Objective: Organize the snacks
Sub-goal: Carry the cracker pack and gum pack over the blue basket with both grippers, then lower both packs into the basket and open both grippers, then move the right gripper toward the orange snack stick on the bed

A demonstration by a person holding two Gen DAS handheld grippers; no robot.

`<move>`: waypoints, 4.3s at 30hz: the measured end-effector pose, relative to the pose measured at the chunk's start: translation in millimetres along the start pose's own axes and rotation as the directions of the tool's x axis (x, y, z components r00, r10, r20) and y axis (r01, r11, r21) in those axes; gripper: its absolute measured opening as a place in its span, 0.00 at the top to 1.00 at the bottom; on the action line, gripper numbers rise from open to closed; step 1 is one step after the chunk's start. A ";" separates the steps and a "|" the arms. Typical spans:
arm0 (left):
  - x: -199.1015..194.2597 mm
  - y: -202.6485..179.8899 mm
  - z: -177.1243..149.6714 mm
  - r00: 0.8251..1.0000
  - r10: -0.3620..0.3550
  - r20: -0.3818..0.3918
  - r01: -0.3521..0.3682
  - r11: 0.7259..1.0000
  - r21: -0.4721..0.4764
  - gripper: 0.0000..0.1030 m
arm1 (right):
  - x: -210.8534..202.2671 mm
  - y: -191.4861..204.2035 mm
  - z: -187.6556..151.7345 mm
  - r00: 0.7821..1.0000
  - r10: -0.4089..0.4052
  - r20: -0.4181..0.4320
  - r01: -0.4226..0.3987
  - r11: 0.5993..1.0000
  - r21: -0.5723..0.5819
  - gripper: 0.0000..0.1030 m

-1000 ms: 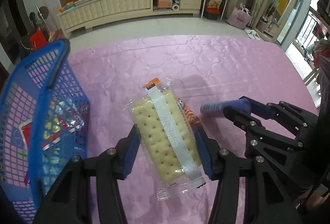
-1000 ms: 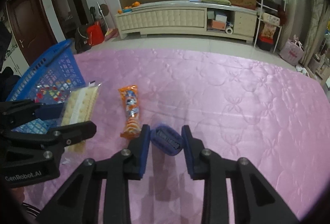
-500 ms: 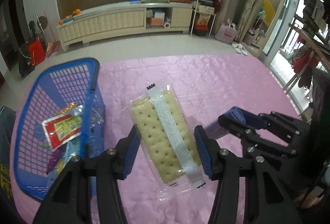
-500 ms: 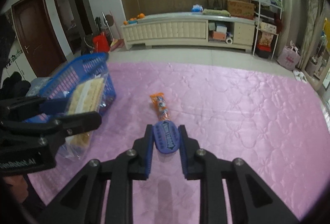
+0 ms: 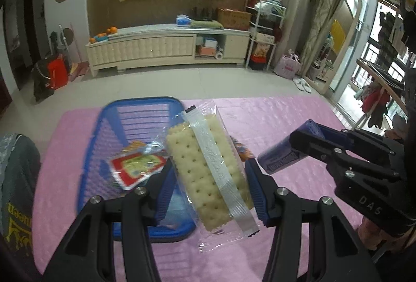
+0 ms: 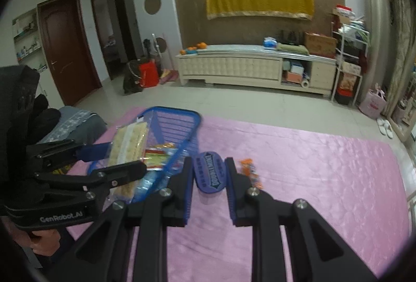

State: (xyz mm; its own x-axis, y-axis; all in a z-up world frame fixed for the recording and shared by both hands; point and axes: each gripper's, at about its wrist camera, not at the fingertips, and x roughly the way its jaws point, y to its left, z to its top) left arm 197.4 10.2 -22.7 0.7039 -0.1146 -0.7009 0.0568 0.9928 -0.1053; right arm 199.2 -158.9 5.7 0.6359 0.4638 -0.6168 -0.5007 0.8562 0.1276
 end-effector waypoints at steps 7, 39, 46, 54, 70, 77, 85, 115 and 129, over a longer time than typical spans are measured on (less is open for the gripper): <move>-26.6 56.0 -7.9 0.998 0.058 0.018 -0.057 0.997 -0.056 0.51 | 17.8 54.1 13.0 0.999 0.049 -0.016 -0.050 0.996 -0.071 0.74; 13.8 140.4 -38.5 0.996 0.001 -0.091 -0.016 0.987 -0.159 0.51 | 153.9 106.8 -11.7 0.938 -0.169 -0.303 0.121 0.978 -0.169 0.72; 6.4 135.4 -35.9 0.996 0.009 -0.094 -0.024 0.987 -0.157 0.51 | 142.4 108.7 -7.3 0.948 -0.170 -0.268 0.130 0.979 -0.158 0.23; 0.6 123.4 -33.1 0.996 0.010 -0.085 -0.021 0.990 -0.136 0.51 | 115.1 105.3 -1.7 0.962 -0.160 -0.223 0.128 0.980 -0.149 0.18; 47.2 106.6 -28.3 0.985 -0.056 -0.163 0.042 0.995 -0.089 0.50 | 106.4 66.6 -25.9 0.945 -0.177 -0.277 0.163 0.984 -0.071 0.17; 75.8 105.7 -23.9 0.978 -0.049 -0.204 0.040 0.998 -0.052 0.47 | 107.7 52.9 -35.3 0.939 -0.181 -0.292 0.180 0.983 -0.031 0.17; 62.9 109.3 -26.4 0.981 -0.051 -0.185 0.038 0.997 -0.073 0.34 | 104.5 51.6 -32.9 0.943 -0.168 -0.286 0.170 0.985 -0.018 0.17; 14.1 44.0 1.7 0.994 0.029 -0.102 -0.025 0.999 0.041 0.33 | 44.6 15.0 -0.9 0.981 -0.091 -0.172 0.099 0.994 0.038 0.17; 81.4 59.4 28.1 0.977 0.058 -0.207 -0.063 0.998 -0.014 0.23 | 92.2 -32.2 13.4 0.969 -0.067 -0.238 0.087 0.993 0.075 0.17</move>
State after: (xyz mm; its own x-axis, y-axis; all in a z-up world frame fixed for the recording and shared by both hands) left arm 277.9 60.7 -66.1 0.5444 -0.0610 -0.8366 0.0029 0.9975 -0.0709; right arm 281.9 -140.7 -44.9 0.5099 0.3383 -0.7909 -0.3981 0.9078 0.1316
